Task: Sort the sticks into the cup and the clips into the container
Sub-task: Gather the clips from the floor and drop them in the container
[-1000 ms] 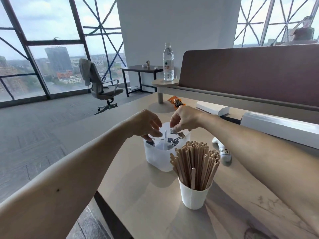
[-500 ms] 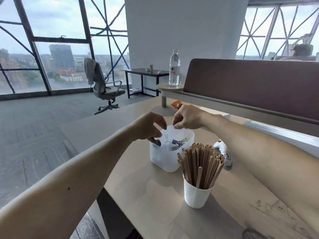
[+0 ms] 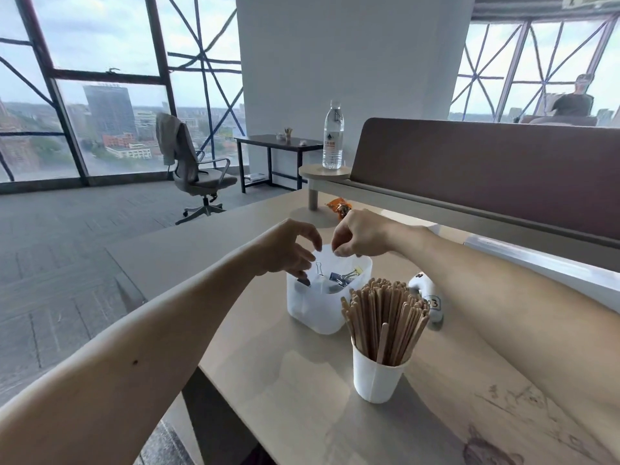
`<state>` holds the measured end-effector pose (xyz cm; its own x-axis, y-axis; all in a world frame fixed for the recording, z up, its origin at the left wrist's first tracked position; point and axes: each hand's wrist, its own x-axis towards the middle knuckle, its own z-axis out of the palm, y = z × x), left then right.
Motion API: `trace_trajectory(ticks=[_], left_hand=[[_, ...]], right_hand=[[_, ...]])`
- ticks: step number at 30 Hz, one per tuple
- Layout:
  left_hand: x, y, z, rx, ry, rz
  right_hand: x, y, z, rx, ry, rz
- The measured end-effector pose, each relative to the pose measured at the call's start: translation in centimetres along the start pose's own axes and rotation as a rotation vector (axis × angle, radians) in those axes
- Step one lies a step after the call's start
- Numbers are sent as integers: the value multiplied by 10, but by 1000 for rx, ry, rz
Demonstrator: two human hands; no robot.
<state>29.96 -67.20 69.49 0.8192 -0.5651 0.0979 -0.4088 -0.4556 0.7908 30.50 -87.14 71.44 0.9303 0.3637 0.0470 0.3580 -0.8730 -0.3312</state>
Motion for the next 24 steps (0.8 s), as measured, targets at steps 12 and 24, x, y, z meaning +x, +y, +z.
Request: trace_trajectory(ticks=[12,24], left_hand=[[6,-9,-7,72,60,-23],[-59,-24,-79,609,464,45]], right_hand=[[4,1,5,-18,-23,15],[12,-87,-20,-200,82,-74]])
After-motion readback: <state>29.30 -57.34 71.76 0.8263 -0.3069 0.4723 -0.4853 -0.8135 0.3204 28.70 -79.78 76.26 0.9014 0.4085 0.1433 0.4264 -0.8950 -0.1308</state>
